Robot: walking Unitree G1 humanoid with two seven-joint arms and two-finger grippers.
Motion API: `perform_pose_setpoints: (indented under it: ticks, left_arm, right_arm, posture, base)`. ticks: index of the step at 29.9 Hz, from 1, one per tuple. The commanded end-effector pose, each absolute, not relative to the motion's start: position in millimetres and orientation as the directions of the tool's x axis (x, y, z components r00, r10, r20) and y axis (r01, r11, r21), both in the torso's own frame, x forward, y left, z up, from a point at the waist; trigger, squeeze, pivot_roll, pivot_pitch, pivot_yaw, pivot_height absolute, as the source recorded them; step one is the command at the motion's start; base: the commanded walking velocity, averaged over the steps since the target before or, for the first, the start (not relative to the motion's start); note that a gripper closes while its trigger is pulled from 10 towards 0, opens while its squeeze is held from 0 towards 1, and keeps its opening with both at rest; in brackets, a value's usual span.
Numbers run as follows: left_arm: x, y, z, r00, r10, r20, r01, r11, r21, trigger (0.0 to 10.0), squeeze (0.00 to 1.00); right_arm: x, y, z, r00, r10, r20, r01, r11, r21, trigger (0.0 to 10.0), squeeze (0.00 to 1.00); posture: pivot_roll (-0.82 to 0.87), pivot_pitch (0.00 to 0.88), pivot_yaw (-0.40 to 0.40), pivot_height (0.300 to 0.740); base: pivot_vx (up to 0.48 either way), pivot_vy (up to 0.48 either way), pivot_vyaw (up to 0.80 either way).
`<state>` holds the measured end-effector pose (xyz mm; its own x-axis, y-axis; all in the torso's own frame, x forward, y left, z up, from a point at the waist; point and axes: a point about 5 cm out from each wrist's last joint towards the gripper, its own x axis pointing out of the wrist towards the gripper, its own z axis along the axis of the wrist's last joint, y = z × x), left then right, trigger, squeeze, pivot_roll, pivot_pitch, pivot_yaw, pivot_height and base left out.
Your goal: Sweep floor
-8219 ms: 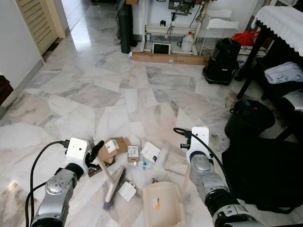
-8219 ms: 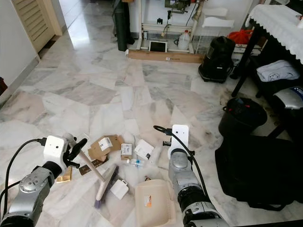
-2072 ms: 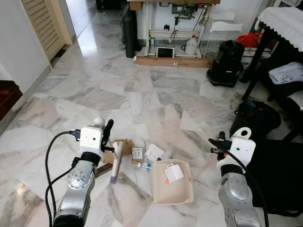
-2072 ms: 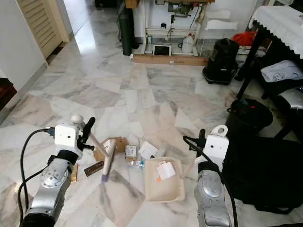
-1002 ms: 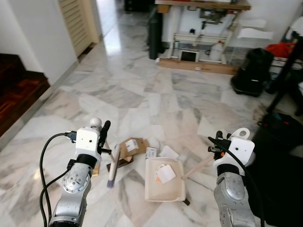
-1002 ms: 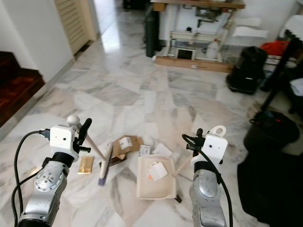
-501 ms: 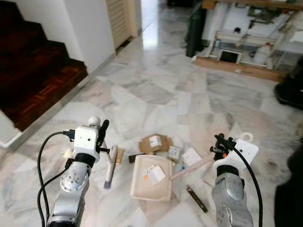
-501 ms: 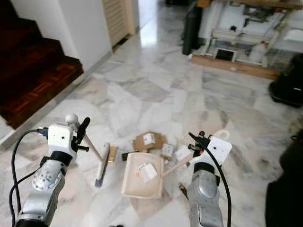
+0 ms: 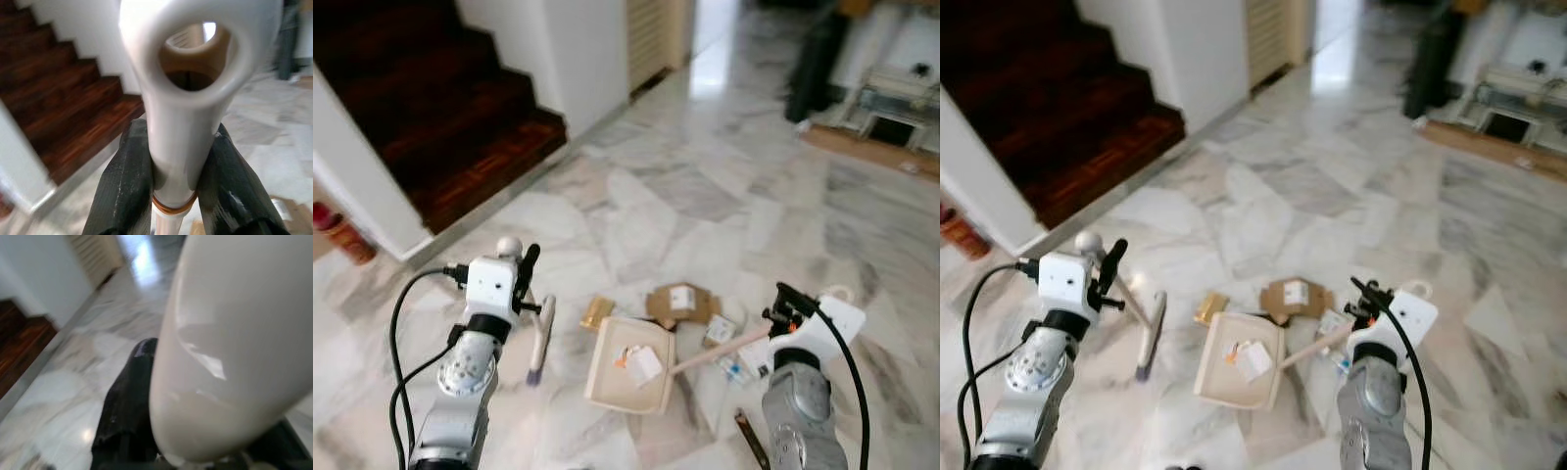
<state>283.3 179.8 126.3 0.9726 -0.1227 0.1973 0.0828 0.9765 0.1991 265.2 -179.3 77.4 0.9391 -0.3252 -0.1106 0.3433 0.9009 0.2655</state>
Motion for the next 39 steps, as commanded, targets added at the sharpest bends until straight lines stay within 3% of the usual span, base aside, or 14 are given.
perform_pose_setpoints:
  ticks: [1,24,39]
  left_arm:
    - [282.8,180.5,135.7,0.965,-0.119,0.232,0.069,0.975,0.213,10.0,0.00]
    - [280.3,177.9,131.1,0.971,-0.105,0.216,0.061,0.978,0.202,10.0,0.00]
    - [278.6,177.3,128.7,0.975,-0.095,0.201,0.058,0.981,0.183,10.0,0.00]
  right_arm:
    - [268.8,-171.6,89.0,0.949,-0.307,-0.068,0.312,0.895,0.319,10.0,0.00]
    - [270.5,-172.5,90.1,0.954,-0.290,-0.072,0.298,0.903,0.311,10.0,0.00]
    - [271.5,-172.8,89.5,0.956,-0.282,-0.082,0.293,0.899,0.327,10.0,0.00]
  posture:
    - [-0.01,0.079,0.022,0.740]
    - [-0.02,0.065,0.007,0.740]
    - [-0.02,0.056,0.006,0.740]
  base:
    - [0.000,0.000,0.80]
    - [0.000,0.000,0.80]
    - [0.000,0.000,0.03]
